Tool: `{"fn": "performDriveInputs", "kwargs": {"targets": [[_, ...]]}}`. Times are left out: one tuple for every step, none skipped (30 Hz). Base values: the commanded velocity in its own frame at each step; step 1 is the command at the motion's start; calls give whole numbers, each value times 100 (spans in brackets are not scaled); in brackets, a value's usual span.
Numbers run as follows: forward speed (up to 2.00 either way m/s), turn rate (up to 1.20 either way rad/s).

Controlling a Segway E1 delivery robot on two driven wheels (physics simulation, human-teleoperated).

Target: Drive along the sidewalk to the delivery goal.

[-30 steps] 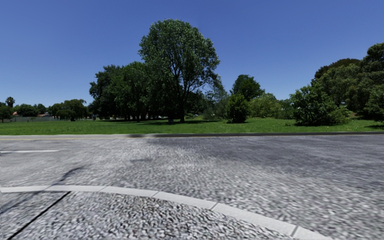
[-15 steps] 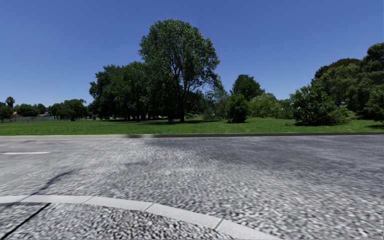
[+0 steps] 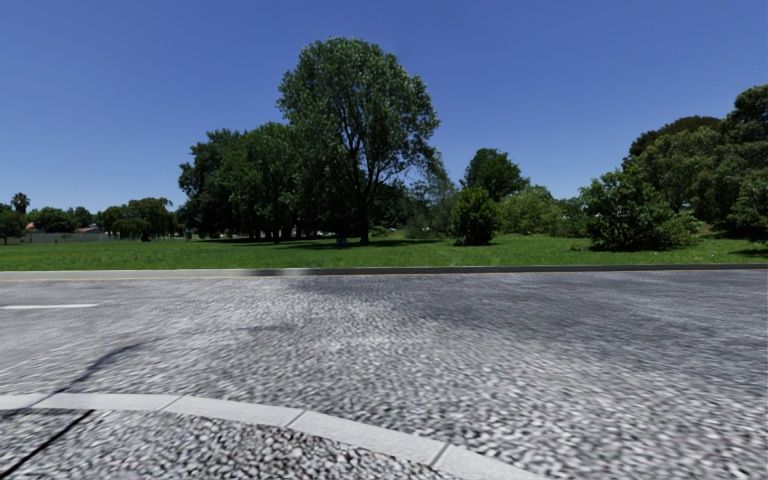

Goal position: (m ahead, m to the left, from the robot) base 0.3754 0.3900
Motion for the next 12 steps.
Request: {"fn": "performDriveInputs", "kwargs": {"targets": [[0,0],[0,0],[0,0],[0,0],[0,0],[0,0],[0,0],[0,0],[0,0],[0,0],[0,0],[0,0]]}}
